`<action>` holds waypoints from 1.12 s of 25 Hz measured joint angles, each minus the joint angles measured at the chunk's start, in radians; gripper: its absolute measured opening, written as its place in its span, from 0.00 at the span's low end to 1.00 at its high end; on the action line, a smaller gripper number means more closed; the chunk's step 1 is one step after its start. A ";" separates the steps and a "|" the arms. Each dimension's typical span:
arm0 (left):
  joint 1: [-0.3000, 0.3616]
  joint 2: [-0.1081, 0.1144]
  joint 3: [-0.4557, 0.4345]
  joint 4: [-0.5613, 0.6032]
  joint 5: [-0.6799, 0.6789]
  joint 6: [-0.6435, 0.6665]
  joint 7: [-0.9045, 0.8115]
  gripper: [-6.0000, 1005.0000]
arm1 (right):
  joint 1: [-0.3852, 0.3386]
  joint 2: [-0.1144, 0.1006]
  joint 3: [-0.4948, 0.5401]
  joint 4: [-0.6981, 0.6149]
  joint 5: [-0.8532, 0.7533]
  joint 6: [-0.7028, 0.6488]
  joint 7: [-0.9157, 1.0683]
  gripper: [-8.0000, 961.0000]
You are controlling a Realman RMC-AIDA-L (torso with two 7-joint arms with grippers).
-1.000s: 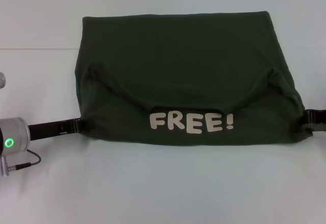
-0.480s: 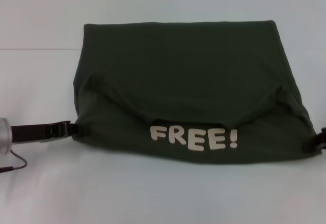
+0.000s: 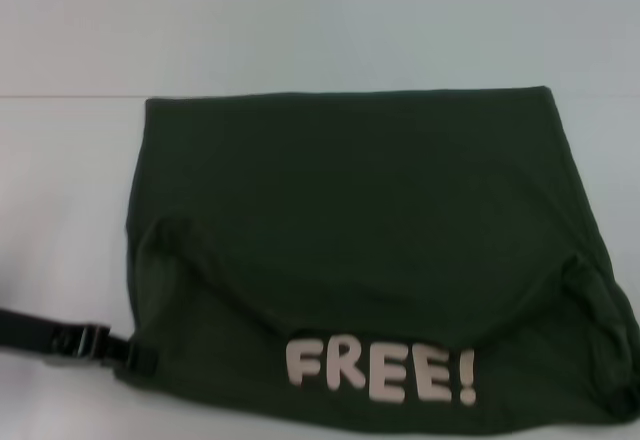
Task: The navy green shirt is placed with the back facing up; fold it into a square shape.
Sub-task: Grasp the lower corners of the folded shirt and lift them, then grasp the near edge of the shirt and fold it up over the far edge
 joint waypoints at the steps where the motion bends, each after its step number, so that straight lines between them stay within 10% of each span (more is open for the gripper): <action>1: -0.002 0.012 -0.001 0.000 0.049 0.070 -0.010 0.05 | -0.004 0.002 -0.005 0.000 -0.004 -0.015 -0.015 0.04; 23: -0.014 0.030 -0.022 0.042 0.239 0.309 0.020 0.05 | -0.015 0.025 -0.017 0.002 -0.054 -0.104 -0.124 0.04; 28: -0.022 0.038 -0.173 0.044 0.231 0.311 0.043 0.06 | -0.015 0.012 0.102 0.002 -0.021 -0.104 -0.135 0.04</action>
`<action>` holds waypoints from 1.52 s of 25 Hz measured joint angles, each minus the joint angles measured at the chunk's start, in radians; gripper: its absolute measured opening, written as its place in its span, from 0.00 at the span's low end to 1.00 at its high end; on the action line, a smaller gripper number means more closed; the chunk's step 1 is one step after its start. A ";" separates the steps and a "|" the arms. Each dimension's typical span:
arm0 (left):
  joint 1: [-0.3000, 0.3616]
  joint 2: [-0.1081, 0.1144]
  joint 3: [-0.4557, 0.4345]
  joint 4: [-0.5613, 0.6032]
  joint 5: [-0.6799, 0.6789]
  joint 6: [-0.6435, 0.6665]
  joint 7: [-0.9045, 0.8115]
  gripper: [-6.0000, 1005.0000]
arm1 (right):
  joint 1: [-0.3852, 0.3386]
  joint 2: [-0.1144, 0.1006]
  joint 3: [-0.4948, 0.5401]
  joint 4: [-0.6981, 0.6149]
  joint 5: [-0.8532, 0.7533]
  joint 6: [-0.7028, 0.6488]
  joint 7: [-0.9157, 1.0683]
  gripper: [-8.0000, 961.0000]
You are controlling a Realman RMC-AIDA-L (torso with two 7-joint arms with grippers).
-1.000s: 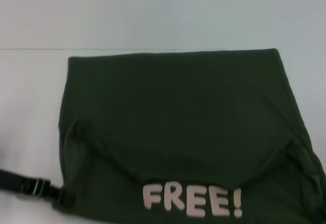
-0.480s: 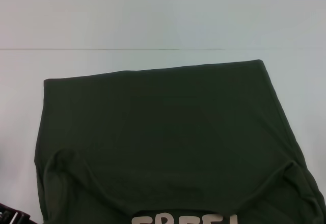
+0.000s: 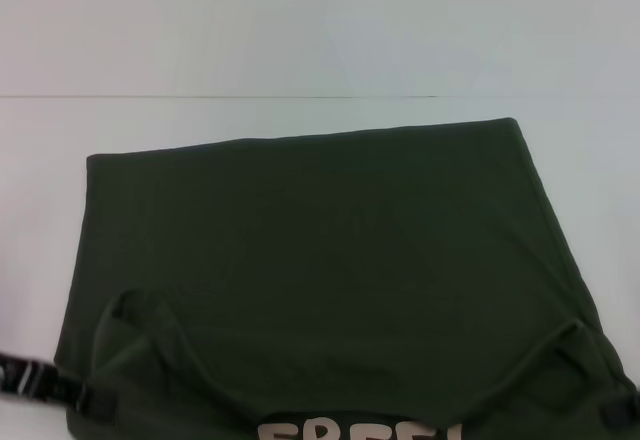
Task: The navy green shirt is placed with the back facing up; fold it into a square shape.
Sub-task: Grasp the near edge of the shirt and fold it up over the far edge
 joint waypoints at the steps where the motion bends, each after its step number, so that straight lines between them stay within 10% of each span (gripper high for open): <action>1: -0.001 0.003 -0.029 0.000 0.000 -0.001 0.001 0.06 | 0.000 -0.004 0.022 0.000 0.010 0.002 0.001 0.04; 11: -0.020 -0.005 -0.280 -0.008 -0.035 -0.130 -0.005 0.05 | 0.014 -0.023 0.187 0.061 0.211 0.214 0.069 0.04; 23: -0.046 -0.100 -0.279 -0.008 -0.157 -0.409 0.003 0.05 | 0.077 0.081 0.176 0.112 0.339 0.570 0.005 0.04; 38: -0.049 -0.156 -0.276 -0.014 -0.325 -0.638 0.070 0.05 | 0.092 0.128 0.174 0.125 0.558 0.719 -0.103 0.04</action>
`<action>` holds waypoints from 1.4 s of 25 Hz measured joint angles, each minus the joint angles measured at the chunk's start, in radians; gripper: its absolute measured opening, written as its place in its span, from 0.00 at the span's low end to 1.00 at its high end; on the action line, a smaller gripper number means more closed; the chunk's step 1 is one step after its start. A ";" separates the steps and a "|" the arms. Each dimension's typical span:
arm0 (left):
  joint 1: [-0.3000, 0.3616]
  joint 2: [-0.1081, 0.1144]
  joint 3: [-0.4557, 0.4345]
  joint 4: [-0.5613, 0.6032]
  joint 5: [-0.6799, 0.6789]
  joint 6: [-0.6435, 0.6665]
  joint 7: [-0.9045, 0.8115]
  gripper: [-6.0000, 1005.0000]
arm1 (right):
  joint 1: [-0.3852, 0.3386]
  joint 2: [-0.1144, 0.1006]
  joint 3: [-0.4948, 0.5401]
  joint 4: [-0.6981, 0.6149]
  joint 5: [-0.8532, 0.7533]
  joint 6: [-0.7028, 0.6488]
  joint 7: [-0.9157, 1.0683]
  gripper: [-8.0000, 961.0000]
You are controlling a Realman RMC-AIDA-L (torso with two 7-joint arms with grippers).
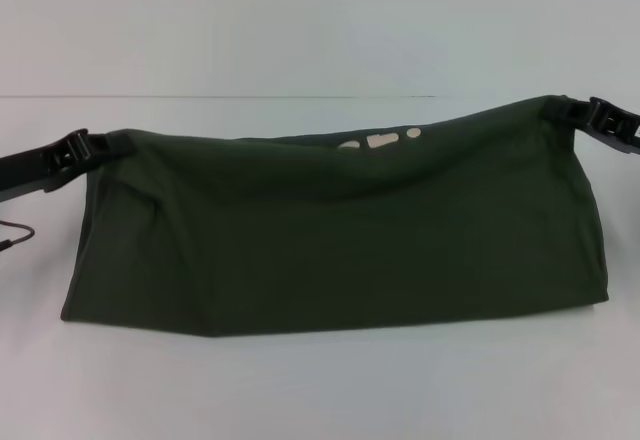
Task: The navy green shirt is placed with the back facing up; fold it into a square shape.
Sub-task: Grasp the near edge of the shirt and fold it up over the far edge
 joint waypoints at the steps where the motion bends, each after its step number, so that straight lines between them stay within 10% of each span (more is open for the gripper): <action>1: -0.001 -0.006 0.000 -0.001 -0.014 -0.024 0.009 0.05 | 0.001 0.006 0.000 0.002 0.009 0.015 -0.010 0.04; 13: -0.028 -0.065 0.001 -0.012 -0.066 -0.220 0.081 0.06 | 0.040 0.061 -0.047 0.043 0.023 0.254 -0.128 0.04; 35: -0.061 -0.090 0.002 -0.079 -0.093 -0.370 0.182 0.08 | 0.098 0.066 -0.102 0.098 0.076 0.410 -0.197 0.04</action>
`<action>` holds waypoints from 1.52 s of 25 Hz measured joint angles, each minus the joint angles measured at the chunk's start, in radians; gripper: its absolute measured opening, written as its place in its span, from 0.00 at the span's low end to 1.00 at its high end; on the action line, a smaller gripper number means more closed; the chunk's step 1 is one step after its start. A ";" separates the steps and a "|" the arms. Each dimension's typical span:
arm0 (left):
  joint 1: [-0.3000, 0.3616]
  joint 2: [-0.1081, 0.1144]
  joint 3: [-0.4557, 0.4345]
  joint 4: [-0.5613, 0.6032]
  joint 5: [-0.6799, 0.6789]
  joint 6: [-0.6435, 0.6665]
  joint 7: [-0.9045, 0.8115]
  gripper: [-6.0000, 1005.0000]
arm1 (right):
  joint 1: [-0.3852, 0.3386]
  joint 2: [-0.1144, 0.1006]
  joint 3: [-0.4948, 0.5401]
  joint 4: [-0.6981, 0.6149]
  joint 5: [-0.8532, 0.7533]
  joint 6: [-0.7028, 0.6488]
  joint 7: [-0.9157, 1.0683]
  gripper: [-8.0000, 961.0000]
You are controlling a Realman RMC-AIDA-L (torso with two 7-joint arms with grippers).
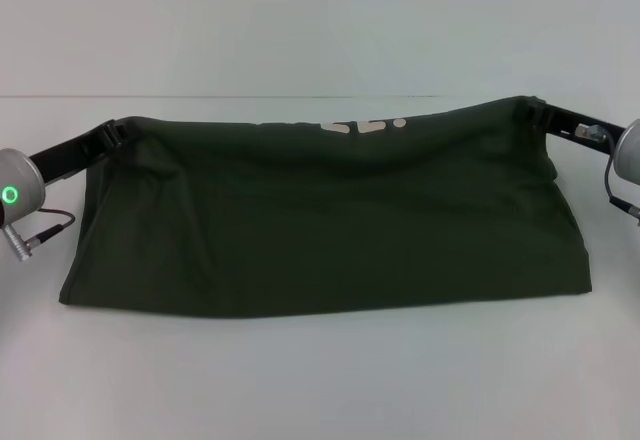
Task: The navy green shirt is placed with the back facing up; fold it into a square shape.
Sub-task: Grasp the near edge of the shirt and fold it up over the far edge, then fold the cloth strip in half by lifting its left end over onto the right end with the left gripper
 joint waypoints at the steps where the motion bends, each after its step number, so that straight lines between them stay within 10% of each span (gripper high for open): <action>1: -0.001 -0.001 0.000 0.000 0.000 -0.002 0.001 0.08 | 0.004 0.001 -0.007 0.001 0.000 0.009 0.000 0.04; 20: 0.020 -0.039 -0.003 -0.030 -0.183 -0.084 0.130 0.12 | -0.004 0.000 -0.049 0.008 0.090 0.047 0.000 0.54; 26: 0.032 -0.036 -0.006 -0.032 -0.208 -0.079 0.132 0.38 | -0.034 -0.005 -0.047 -0.002 0.121 0.011 0.000 0.68; 32: 0.069 0.006 0.007 -0.034 -0.214 0.101 0.101 0.63 | -0.086 -0.026 -0.053 -0.043 0.128 -0.205 -0.039 0.92; 38: 0.130 0.108 0.205 -0.035 -0.201 0.307 -0.073 0.70 | -0.123 -0.046 -0.173 -0.072 0.121 -0.407 -0.157 0.96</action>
